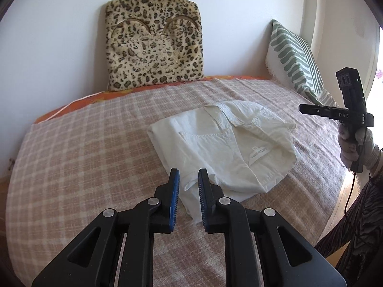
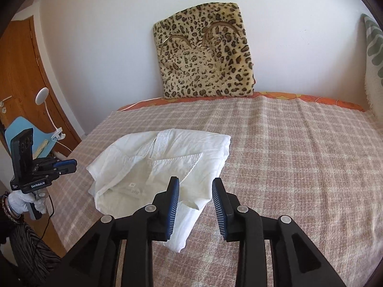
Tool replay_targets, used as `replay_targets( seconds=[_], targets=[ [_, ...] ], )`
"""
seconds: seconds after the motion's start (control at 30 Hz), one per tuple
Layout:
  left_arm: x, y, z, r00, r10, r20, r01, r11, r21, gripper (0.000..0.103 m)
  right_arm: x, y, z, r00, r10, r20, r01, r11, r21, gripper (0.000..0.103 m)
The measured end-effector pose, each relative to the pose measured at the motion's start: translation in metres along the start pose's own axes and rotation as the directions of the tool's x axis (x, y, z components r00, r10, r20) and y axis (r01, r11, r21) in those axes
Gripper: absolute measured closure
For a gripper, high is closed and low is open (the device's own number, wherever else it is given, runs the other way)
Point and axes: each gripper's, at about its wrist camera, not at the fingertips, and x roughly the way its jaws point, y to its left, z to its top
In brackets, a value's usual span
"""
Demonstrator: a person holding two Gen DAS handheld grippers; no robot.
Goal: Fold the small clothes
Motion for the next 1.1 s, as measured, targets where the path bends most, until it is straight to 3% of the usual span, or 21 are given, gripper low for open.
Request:
replay_targets(
  seconds=[0.1,0.23,0.33,0.37,0.53,0.6,0.67,0.73,0.97,1.1],
  targets=[
    [0.013,0.002,0.015,1.000,-0.019,0.011,0.019,1.000,-0.020,0.089,0.005,0.006,0.008,0.999,0.027,0.029,-0.028,1.000,0.015,0.072],
    [0.036,0.007,0.022,0.999,-0.034,-0.008,0.034,0.997,-0.070,0.089,0.017,0.037,0.016,0.989,0.147,0.006,-0.146,0.989,-0.010,0.071],
    [0.045,0.010,0.020,0.999,-0.034,-0.024,0.032,0.997,-0.074,0.089,0.030,0.078,0.012,0.959,0.268,-0.094,-0.275,0.959,-0.071,0.060],
    [0.046,0.010,0.019,0.999,-0.031,-0.030,0.029,0.997,-0.066,0.089,0.036,0.089,0.007,0.946,0.297,-0.128,-0.308,0.948,-0.076,0.049],
    [0.044,0.024,0.023,1.000,-0.026,-0.017,0.025,0.995,-0.099,0.089,0.073,0.131,-0.015,0.934,0.260,-0.246,-0.300,0.944,-0.141,0.045],
    [0.043,0.027,0.023,1.000,-0.027,-0.013,0.026,0.994,-0.106,0.089,0.085,0.140,-0.020,0.942,0.203,-0.269,-0.256,0.949,-0.182,0.051],
    [0.043,0.026,0.023,0.999,-0.032,-0.009,0.031,0.995,-0.098,0.089,0.091,0.147,-0.023,0.950,0.138,-0.279,-0.208,0.948,-0.241,0.094],
    [0.044,0.021,0.024,0.999,-0.032,-0.011,0.032,0.997,-0.068,0.089,0.092,0.145,-0.023,0.938,0.175,-0.300,-0.245,0.945,-0.215,0.103],
    [0.052,0.005,0.018,0.998,-0.012,-0.060,0.015,0.999,0.047,0.089,0.055,0.117,-0.009,0.908,0.337,-0.250,-0.368,0.925,-0.089,0.103],
    [0.071,-0.002,-0.004,0.986,0.008,-0.168,0.009,0.995,0.102,0.089,0.069,0.105,-0.025,0.901,0.318,-0.296,-0.346,0.937,-0.048,0.103]
  ],
)
